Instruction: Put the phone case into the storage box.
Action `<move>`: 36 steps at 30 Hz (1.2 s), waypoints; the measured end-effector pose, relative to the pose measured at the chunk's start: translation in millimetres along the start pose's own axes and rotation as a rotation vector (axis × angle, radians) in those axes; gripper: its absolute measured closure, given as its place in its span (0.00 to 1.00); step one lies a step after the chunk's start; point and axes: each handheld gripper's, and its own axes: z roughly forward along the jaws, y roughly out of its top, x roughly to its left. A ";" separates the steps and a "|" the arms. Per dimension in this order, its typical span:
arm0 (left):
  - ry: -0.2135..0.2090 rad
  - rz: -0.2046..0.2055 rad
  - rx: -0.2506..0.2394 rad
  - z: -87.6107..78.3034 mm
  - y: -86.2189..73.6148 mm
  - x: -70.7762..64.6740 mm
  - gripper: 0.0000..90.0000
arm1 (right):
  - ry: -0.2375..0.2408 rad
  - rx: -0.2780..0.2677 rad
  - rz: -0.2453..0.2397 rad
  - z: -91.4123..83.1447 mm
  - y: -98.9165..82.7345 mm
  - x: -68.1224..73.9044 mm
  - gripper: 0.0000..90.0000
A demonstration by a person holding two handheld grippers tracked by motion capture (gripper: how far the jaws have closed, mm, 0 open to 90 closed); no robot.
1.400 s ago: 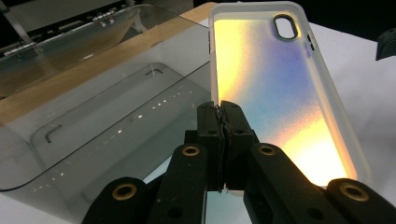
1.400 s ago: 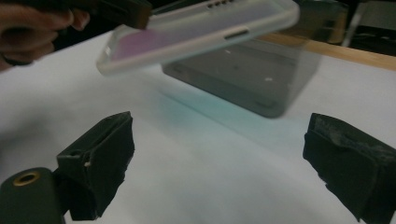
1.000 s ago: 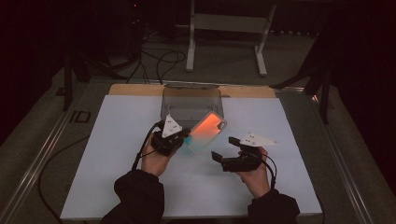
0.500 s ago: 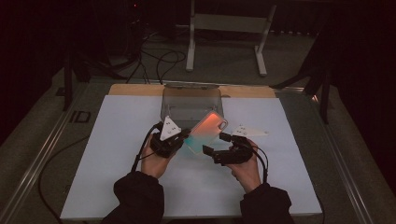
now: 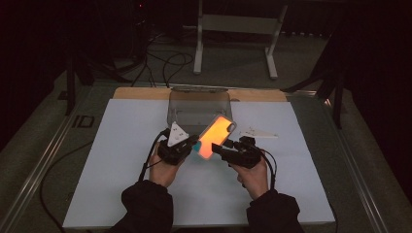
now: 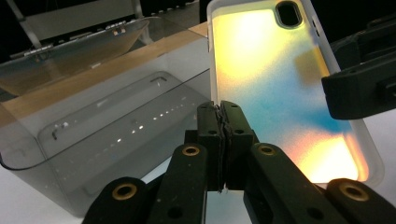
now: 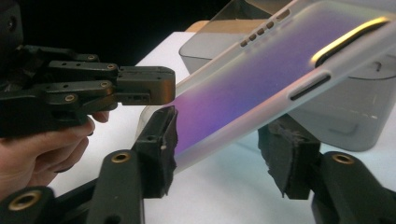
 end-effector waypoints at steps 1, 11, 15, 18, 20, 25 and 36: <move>0.002 -0.005 0.002 0.7 -0.4 -0.6 0.99 | -0.002 0.002 0.001 0.2 0.3 0.4 0.54; 0.007 -0.031 0.000 3.9 -2.7 -4.4 0.99 | 0.001 0.006 0.039 -1.4 4.6 0.7 0.78; 0.005 -0.039 0.003 4.4 -4.6 -4.2 0.99 | 0.039 0.003 0.045 -1.2 5.0 -0.3 0.83; 0.003 -0.046 0.004 5.6 -6.5 -5.3 0.99 | 0.041 0.001 0.057 -0.8 5.6 0.4 0.85; 0.003 -0.048 0.008 5.9 -7.6 -5.6 0.99 | 0.043 -0.004 0.060 -0.5 6.1 0.3 0.87; -0.006 -0.061 0.001 5.8 -11.2 -7.1 0.99 | 0.051 0.032 0.136 -1.9 9.2 0.1 0.90; -0.030 -0.059 0.000 4.4 -13.0 -4.6 0.95 | 0.020 0.057 0.100 -1.4 11.6 5.0 0.90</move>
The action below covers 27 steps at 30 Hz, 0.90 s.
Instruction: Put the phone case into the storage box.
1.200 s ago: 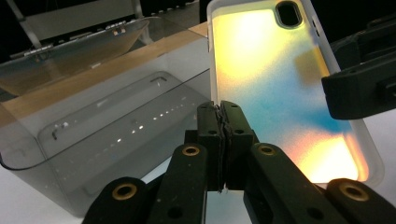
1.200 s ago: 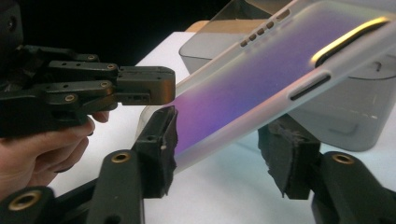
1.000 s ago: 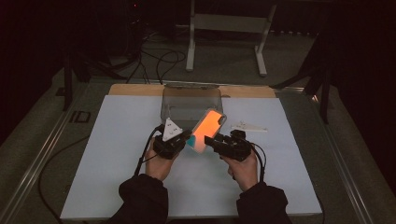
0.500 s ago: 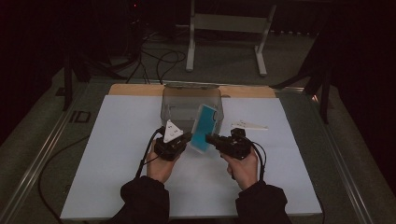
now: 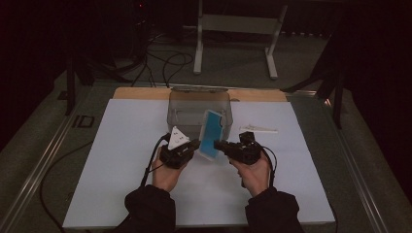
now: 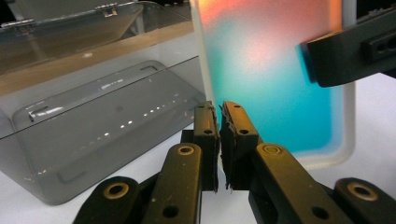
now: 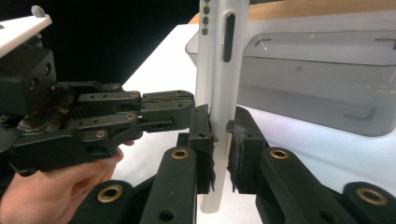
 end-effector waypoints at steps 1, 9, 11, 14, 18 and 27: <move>0.000 0.000 0.000 0.0 0.0 0.0 0.93 | 0.000 0.000 0.000 0.0 0.0 0.0 0.90; 0.031 0.003 -0.021 -6.2 1.4 3.0 0.77 | -0.008 0.007 -0.019 0.9 1.1 3.2 0.90; 0.041 0.004 -0.025 -8.9 2.2 4.5 0.75 | -0.008 0.009 -0.017 0.8 1.3 2.7 0.91; 0.052 -0.001 -0.033 -11.9 2.9 6.3 0.67 | -0.012 0.012 -0.015 0.5 1.7 2.4 0.91; 0.068 -0.001 -0.037 -16.4 3.3 8.2 0.59 | -0.014 0.019 -0.016 0.9 2.1 2.0 0.91; 0.117 -0.010 -0.056 -32.8 -0.9 17.1 0.40 | -0.019 0.018 -0.017 1.0 3.8 2.1 0.91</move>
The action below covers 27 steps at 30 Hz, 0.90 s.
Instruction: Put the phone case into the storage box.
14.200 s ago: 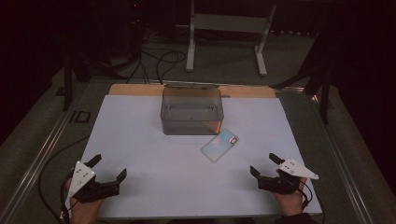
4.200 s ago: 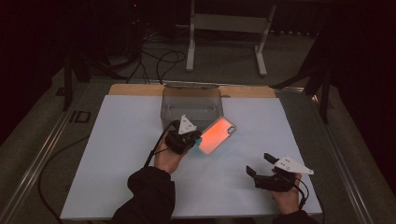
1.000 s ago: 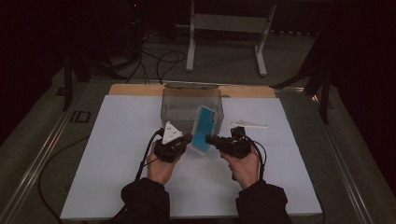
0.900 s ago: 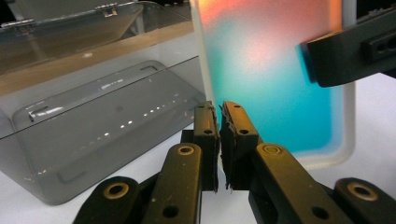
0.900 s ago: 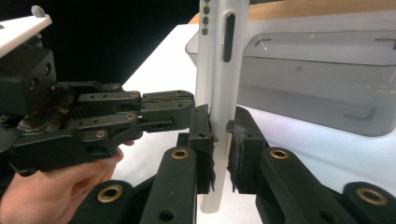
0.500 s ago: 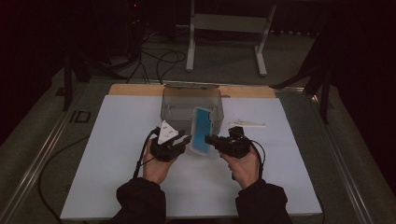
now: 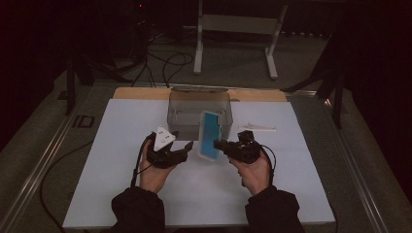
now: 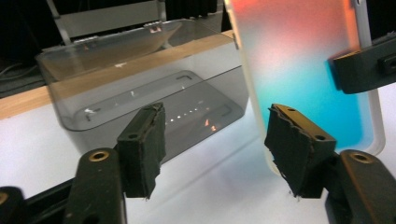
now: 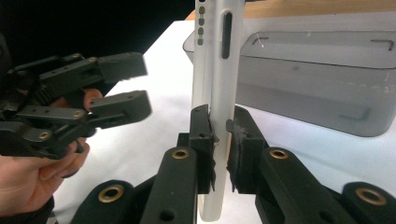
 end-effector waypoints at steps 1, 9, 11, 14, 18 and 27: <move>0.002 -0.001 -0.003 -1.5 -0.2 1.0 0.36 | -0.002 0.001 0.001 0.1 0.3 0.1 0.91; 0.033 0.012 -0.019 -14.4 -2.5 9.1 0.17 | -0.005 0.002 -0.007 1.8 2.3 2.2 0.91; 0.041 0.006 -0.015 -16.5 -3.6 12.0 0.12 | -0.007 0.004 -0.009 2.1 2.9 2.2 0.91; 0.035 0.001 -0.012 -19.6 -6.7 17.9 0.05 | -0.007 0.007 -0.008 2.1 3.9 2.5 0.91; 0.039 -0.011 -0.024 -26.4 -11.3 25.2 0.01 | -0.008 0.007 -0.009 2.6 5.6 2.6 0.91; 0.075 -0.016 -0.054 -43.2 -23.8 40.2 0.00 | -0.011 0.012 0.002 2.7 9.5 1.2 0.91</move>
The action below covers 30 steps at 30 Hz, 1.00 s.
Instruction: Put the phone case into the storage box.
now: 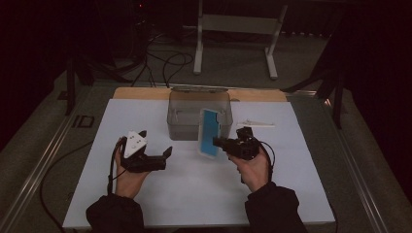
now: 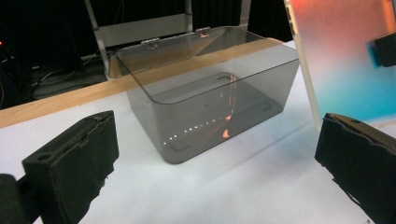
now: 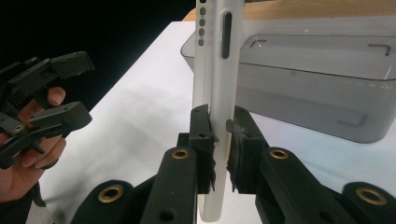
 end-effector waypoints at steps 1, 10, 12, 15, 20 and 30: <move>0.002 0.000 -0.001 -1.9 -1.7 1.7 0.00 | 0.000 0.000 0.001 0.0 0.4 -0.2 0.91; 0.002 0.016 -0.046 -23.3 -17.9 14.6 0.00 | -0.007 0.001 0.006 -0.8 5.8 1.1 0.91; 0.004 0.025 -0.060 -28.1 -21.0 16.2 0.00 | -0.008 0.000 0.002 -1.4 7.5 1.6 0.91; 0.006 0.031 -0.072 -34.6 -26.9 19.0 0.00 | -0.009 -0.002 0.001 -2.4 10.1 2.1 0.91; 0.014 0.024 -0.074 -42.8 -40.4 23.2 0.00 | -0.012 -0.001 0.001 -3.1 13.2 2.6 0.91; 0.033 0.021 -0.080 -59.1 -64.4 30.6 0.00 | -0.015 -0.003 0.002 -4.6 18.7 1.4 0.91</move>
